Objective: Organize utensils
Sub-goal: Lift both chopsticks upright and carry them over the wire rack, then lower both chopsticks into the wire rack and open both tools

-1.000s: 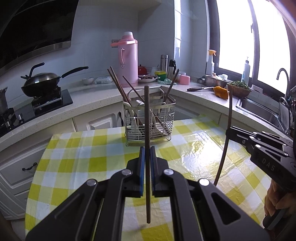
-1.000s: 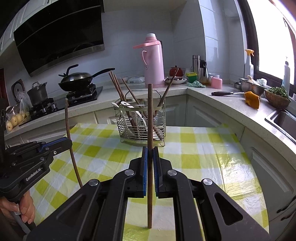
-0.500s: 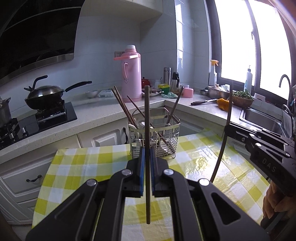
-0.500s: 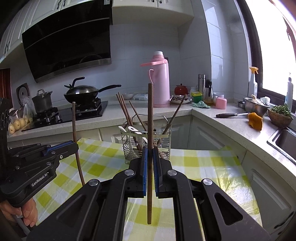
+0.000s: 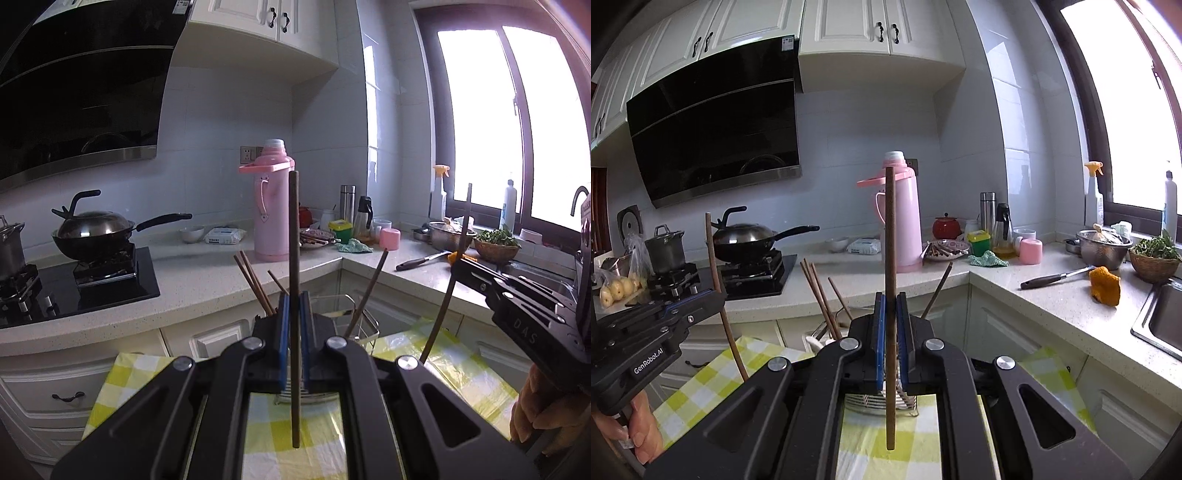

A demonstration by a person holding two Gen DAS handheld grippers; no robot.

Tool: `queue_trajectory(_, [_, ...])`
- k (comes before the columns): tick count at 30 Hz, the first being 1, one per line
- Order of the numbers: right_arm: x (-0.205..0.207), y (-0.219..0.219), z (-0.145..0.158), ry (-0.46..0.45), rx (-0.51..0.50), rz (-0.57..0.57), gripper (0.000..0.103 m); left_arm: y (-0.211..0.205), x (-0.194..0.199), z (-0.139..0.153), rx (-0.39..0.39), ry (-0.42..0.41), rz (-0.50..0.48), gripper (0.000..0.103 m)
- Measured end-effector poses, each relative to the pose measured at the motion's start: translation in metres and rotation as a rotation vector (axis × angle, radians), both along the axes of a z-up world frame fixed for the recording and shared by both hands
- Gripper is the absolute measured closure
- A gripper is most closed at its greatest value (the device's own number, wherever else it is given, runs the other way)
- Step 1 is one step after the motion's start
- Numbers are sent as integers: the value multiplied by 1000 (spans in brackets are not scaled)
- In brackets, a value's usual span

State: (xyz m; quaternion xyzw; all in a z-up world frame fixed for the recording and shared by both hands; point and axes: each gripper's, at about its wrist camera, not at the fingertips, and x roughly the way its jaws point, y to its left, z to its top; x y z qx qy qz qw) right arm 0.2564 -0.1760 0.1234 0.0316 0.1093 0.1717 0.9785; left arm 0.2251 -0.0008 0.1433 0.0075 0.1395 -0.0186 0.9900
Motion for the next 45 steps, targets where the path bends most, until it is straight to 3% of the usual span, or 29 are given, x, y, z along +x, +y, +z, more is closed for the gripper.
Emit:
queue_trajectory(9, [50, 0, 24, -27, 31, -6, 95, 12, 45, 39, -25, -75, 37, 97])
queue_trajectory(20, [96, 21, 38, -82, 32, 20, 95, 24, 104, 43, -82, -103, 59, 97])
queue_trajectory(33, [147, 28, -24, 13, 16, 38, 95, 29, 157, -20, -160, -33, 40, 97])
queue_trajectory(45, [160, 47, -66, 62, -86, 47, 95, 17, 176, -73, -152, 52, 25, 97])
